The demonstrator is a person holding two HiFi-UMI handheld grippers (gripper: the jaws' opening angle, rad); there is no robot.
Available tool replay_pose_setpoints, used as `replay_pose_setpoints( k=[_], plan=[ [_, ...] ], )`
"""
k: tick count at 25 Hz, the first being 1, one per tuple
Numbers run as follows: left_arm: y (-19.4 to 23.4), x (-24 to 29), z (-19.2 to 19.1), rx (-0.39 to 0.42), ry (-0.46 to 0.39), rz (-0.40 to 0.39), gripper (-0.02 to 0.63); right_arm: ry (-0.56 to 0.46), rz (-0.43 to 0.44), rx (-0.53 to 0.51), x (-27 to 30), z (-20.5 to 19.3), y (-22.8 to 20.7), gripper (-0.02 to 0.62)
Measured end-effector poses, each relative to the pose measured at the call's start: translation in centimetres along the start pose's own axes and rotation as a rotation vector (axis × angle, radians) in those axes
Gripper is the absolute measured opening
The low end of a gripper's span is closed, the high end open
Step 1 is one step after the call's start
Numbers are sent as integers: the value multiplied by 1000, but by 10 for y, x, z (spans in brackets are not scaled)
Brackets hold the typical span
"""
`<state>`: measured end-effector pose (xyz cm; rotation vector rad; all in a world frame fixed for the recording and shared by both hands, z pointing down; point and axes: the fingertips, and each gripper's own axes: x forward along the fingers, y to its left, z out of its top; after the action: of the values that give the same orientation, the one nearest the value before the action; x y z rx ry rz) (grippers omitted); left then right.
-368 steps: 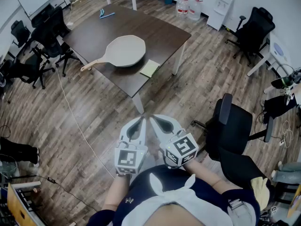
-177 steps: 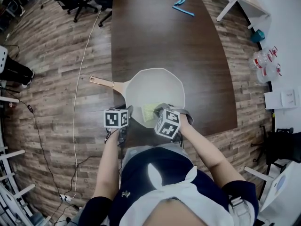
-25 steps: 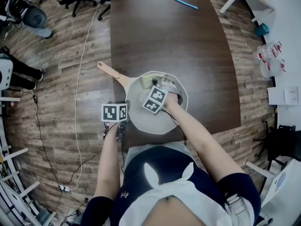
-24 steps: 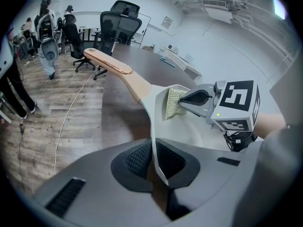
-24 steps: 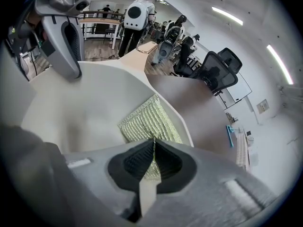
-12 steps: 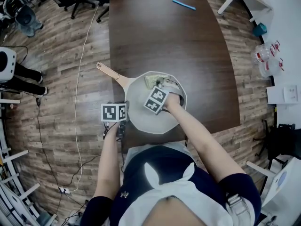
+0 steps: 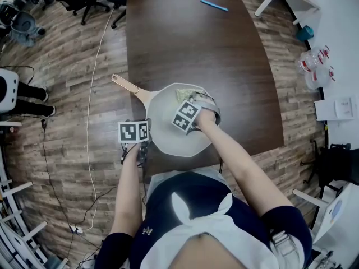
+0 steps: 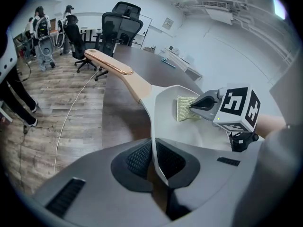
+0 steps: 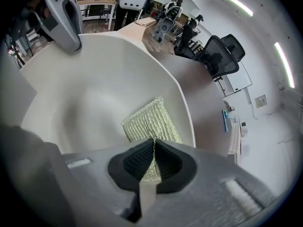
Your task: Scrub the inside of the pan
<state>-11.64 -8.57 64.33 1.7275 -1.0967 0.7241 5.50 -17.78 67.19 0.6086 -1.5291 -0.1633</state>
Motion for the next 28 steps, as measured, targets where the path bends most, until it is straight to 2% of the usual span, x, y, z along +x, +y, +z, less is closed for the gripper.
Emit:
replay_pose_setpoints(
  k=[15,28],
  plan=[
    [1,-3,-5,-5,-13,21,17,177,54,-26,-5,-31,12,9],
    [1,-3,-4,-7,-3,36,17,289,114,-80,-9,-50,22,9]
  ],
)
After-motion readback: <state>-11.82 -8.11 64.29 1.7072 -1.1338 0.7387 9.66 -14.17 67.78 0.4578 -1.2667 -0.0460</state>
